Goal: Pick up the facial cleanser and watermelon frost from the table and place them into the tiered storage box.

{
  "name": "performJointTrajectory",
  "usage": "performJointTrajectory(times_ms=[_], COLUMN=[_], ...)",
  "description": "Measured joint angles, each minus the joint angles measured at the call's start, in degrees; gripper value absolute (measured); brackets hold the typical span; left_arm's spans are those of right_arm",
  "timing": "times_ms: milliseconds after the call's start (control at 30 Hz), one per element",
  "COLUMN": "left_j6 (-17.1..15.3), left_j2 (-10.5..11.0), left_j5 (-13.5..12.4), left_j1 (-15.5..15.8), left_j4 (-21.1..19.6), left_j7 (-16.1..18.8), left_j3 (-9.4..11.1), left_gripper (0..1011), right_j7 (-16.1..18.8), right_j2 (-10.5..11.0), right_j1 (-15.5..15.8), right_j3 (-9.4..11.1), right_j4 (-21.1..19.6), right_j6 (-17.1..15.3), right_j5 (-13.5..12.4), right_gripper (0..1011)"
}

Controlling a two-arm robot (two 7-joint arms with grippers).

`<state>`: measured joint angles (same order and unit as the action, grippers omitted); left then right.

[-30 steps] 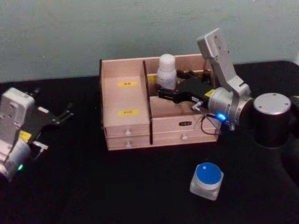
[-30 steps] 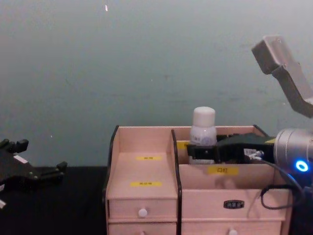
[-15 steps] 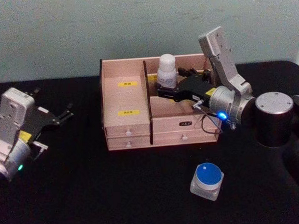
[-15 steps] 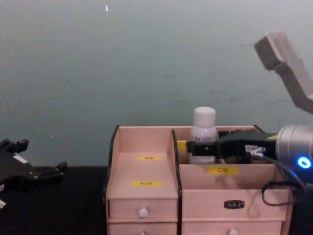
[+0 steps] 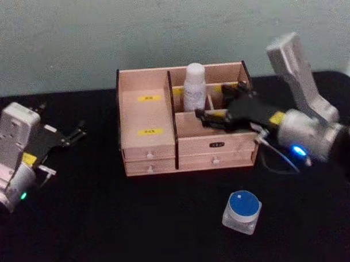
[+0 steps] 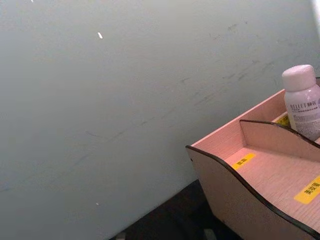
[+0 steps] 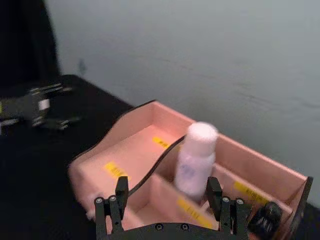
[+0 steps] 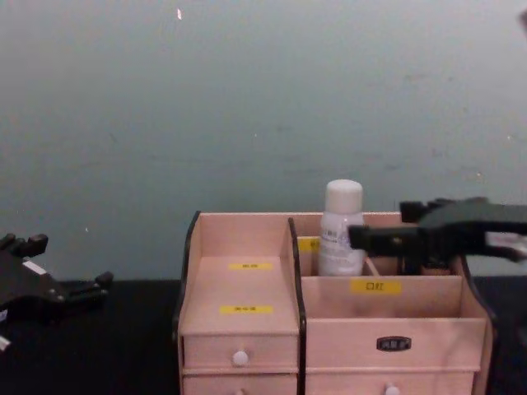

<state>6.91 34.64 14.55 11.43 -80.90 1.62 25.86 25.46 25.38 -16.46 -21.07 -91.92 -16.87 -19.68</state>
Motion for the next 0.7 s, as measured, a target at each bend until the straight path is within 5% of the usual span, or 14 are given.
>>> performJointTrajectory(times_ms=[400,700], left_j6=[0.0,0.0], left_j2=[0.01,0.0], left_j5=[0.0,0.0], left_j1=[0.0,0.0], left_j4=[0.0,0.0], left_j7=[0.0,0.0], left_j3=[0.0,0.0], left_gripper=[1001,1001], right_j7=[5.81,6.51], right_j2=[12.76,18.03], right_j1=[10.61,14.26], right_j3=[1.06,-1.0], right_j4=[-10.9,-13.27], right_j6=[-1.13,-3.85], right_j5=[-3.31,-3.42], right_gripper=[1000,1000])
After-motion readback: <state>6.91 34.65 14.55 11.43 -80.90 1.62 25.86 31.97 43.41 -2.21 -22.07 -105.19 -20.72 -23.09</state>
